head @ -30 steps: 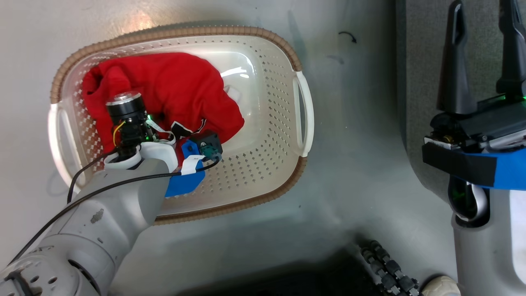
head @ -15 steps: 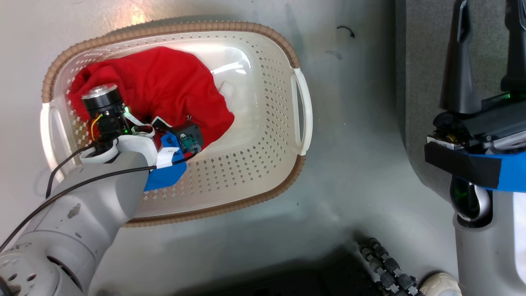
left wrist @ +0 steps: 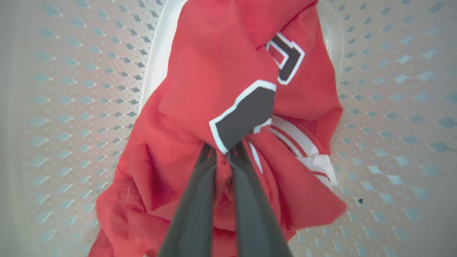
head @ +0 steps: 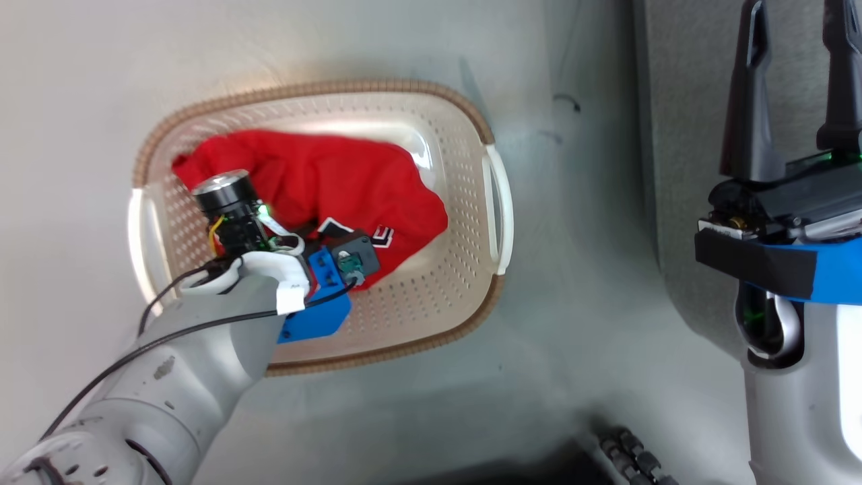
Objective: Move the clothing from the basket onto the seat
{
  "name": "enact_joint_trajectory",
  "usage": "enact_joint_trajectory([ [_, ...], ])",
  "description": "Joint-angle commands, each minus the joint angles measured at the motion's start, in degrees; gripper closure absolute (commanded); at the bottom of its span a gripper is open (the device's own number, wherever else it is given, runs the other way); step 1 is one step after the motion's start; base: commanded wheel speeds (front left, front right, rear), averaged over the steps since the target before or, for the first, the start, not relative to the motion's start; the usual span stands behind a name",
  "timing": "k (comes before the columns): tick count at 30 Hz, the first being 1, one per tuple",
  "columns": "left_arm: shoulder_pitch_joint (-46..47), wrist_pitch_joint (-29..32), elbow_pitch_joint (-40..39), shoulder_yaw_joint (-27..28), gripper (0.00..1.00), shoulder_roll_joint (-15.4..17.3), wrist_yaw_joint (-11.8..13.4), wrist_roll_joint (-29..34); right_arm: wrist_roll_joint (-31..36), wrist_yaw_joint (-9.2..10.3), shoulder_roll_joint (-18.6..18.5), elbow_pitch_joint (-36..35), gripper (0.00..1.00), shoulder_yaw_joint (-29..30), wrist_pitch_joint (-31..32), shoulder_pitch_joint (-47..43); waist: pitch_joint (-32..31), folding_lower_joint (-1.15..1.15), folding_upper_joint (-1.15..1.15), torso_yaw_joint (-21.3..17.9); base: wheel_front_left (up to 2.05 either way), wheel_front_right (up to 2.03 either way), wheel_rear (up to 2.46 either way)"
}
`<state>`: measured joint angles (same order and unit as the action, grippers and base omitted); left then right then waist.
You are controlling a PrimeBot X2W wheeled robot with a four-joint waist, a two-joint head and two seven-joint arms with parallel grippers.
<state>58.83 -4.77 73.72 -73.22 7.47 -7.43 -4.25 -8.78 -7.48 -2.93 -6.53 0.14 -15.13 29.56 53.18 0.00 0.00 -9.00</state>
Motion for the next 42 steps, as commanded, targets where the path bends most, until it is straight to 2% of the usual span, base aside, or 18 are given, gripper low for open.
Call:
enact_joint_trajectory([
  [1,-0.86,-1.13,-0.09,0.36,1.00,-0.41,-0.03,-0.82,-0.19,-0.03,0.07,0.46,0.00,0.17,-0.03,-0.86,-3.19,0.00,0.00,0.70,0.00,0.00,0.00],
  [17,-5.93,-9.06,-1.40,3.91,1.00,-3.49,-0.03,-10.43,0.27,-0.03,0.05,4.71,0.00,1.71,-0.03,-6.40,-19.97,0.00,0.00,2.80,0.00,0.00,0.00],
  [27,-9.78,-10.48,-6.52,8.32,1.00,-4.08,0.98,-15.43,1.57,-0.03,0.05,6.89,0.00,2.98,-0.03,-11.05,-29.27,0.00,0.00,4.97,0.00,0.00,0.00],
  [42,-18.70,-10.48,-24.37,21.69,1.00,1.54,3.39,-19.67,1.53,-0.03,-0.15,9.70,0.00,4.04,-0.02,-17.78,-41.48,0.00,0.00,8.27,0.00,0.00,0.00],
])
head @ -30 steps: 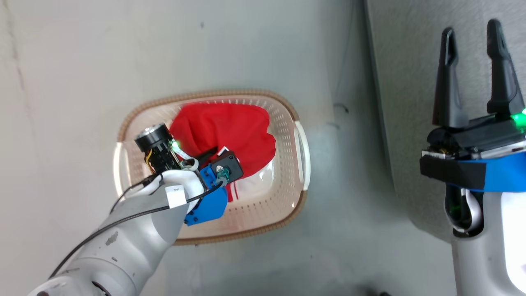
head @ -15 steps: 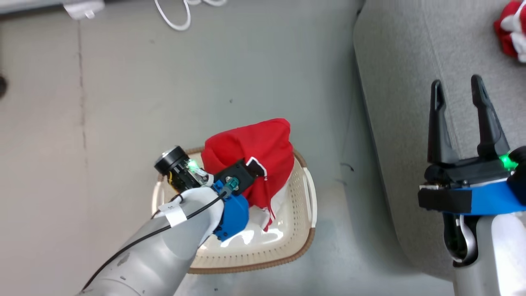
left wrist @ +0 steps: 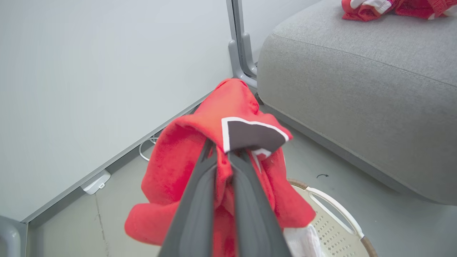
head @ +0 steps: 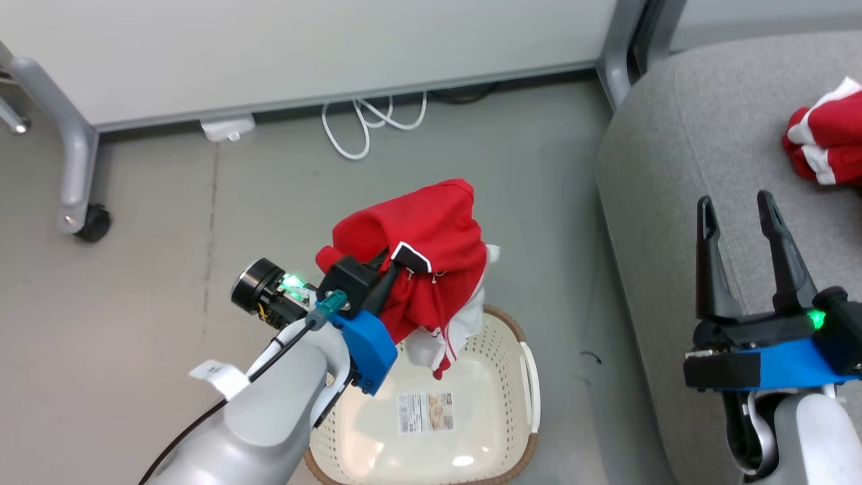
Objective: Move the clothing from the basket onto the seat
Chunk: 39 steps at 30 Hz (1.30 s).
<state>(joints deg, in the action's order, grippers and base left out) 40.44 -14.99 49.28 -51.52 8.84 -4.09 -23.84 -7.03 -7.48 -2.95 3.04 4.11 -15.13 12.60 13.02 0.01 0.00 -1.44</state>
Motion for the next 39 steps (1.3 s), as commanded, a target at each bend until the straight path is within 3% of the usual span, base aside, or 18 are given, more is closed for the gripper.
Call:
enact_joint_trajectory([
  [1,-0.83,-0.27,-0.95,0.99,1.00,0.44,0.19,-0.22,-0.28,-0.03,-0.12,0.29,0.00,0.12,-0.02,-1.19,-1.96,-0.01,0.00,0.83,0.00,0.00,0.00],
  [9,-4.24,-0.28,-9.40,9.66,1.00,2.13,0.77,-0.58,-0.67,-0.03,-0.08,1.03,0.00,0.01,-0.02,-3.94,-6.16,-0.01,0.00,1.39,0.00,0.00,0.00],
  [15,-5.16,-0.27,-14.22,13.38,1.00,1.26,0.06,-0.39,-1.04,-0.03,0.00,1.35,0.00,0.00,-0.02,-5.37,-8.50,-0.01,0.00,1.91,0.00,0.00,0.00],
  [27,-1.41,0.23,-18.27,12.60,1.00,-2.20,-0.81,-0.23,-2.79,-0.03,0.06,2.10,0.00,-1.17,-0.02,-7.15,-11.23,-0.01,0.00,2.66,0.00,0.00,0.00],
  [39,0.71,3.71,-22.75,11.35,1.00,-2.98,-0.44,-1.04,-4.20,-0.03,0.08,0.90,0.00,-3.57,-0.02,-8.10,-12.38,-0.01,0.00,2.74,0.00,0.00,0.00],
])
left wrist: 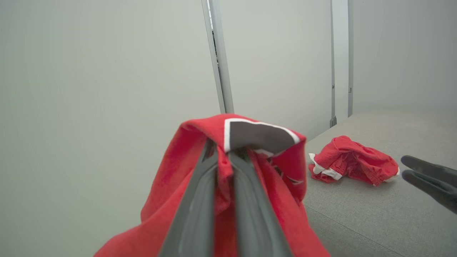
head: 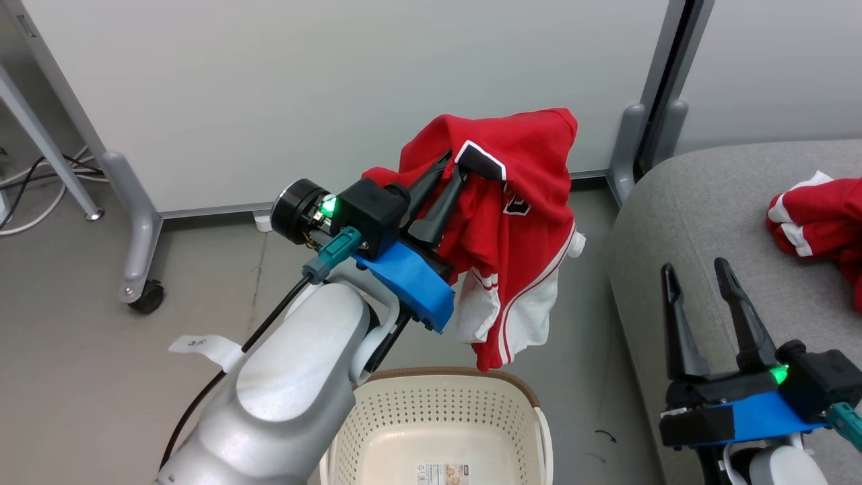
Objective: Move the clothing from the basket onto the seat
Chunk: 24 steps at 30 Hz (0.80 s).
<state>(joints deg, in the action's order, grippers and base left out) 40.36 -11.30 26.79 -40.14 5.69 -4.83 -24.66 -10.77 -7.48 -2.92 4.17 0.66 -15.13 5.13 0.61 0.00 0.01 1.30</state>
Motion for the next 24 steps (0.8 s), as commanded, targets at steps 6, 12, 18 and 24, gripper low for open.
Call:
enact_joint_trajectory([
  [6,0.50,0.04,-0.70,-0.44,1.00,0.56,0.53,-0.14,-1.15,-0.03,0.04,-2.28,0.00,-6.08,-0.02,0.38,0.38,0.00,-0.01,-0.05,0.00,0.00,0.00],
  [12,0.67,0.05,-0.59,-0.87,1.00,0.57,0.59,-0.32,-1.67,-0.03,0.00,-3.24,0.00,-13.36,-0.02,1.98,0.84,0.00,-0.01,0.28,0.00,0.00,0.00],
  [18,1.24,0.13,-0.66,-1.60,1.00,0.26,0.69,-0.15,-0.97,-0.03,-0.01,-0.88,0.00,-18.80,-0.02,4.55,1.28,0.00,-0.01,0.84,0.00,0.00,0.00],
  [24,1.50,-0.20,-1.09,-2.60,1.00,-0.22,0.72,0.25,-0.28,-0.03,-0.01,3.23,0.00,-20.55,-0.02,7.06,1.62,0.00,-0.01,1.54,0.00,0.00,0.00],
])
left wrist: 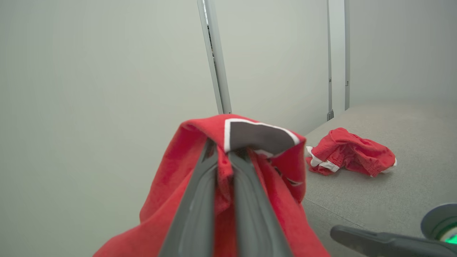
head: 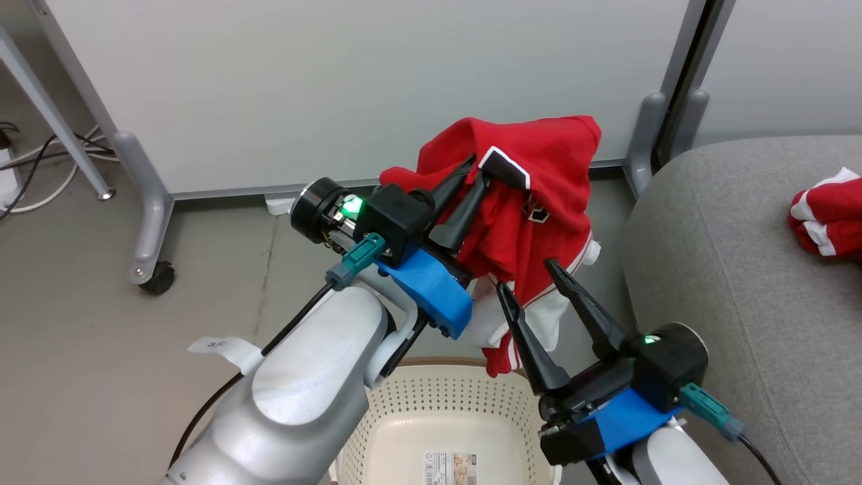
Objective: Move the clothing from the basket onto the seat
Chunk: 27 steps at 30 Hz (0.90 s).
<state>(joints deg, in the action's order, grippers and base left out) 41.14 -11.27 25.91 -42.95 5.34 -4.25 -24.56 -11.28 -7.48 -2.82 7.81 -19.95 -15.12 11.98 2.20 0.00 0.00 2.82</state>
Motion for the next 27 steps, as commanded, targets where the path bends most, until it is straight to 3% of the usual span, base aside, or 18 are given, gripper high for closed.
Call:
enact_joint_trajectory([
  [1,0.80,-0.25,-0.25,0.02,1.00,0.04,0.15,0.20,0.34,-0.03,-0.13,0.50,0.00,0.03,-0.03,0.83,0.15,0.00,0.00,0.17,0.00,0.00,0.00],
  [10,1.42,-0.63,-0.47,-1.45,1.00,-0.76,0.13,0.12,1.23,-0.03,-0.12,10.53,0.00,-0.57,-0.03,6.78,1.20,0.00,0.00,1.28,0.00,0.00,0.00],
  [17,1.58,-0.97,-0.31,-2.44,1.00,-1.29,0.15,-0.55,-0.58,-0.03,-0.12,13.97,0.00,-1.02,-0.03,10.94,1.64,0.00,0.00,2.08,0.00,0.00,0.00],
  [18,1.62,-0.99,-0.26,-2.58,1.00,-1.36,0.16,-0.65,-0.73,-0.03,-0.12,14.27,0.61,-0.74,-0.03,11.30,1.65,0.00,0.00,2.22,0.00,0.00,0.00],
  [19,1.60,-1.02,-0.18,-2.74,1.00,-1.42,0.17,-0.66,-0.81,-0.03,-0.12,14.50,1.00,-0.60,-0.03,11.48,1.63,0.00,0.00,2.35,0.00,0.00,0.00],
  [27,1.75,-1.52,0.53,-3.27,1.00,-1.47,0.26,-1.02,-1.70,-0.03,-0.12,13.90,1.00,-0.59,-0.03,11.25,1.77,0.00,0.00,2.63,0.00,0.00,0.00],
])
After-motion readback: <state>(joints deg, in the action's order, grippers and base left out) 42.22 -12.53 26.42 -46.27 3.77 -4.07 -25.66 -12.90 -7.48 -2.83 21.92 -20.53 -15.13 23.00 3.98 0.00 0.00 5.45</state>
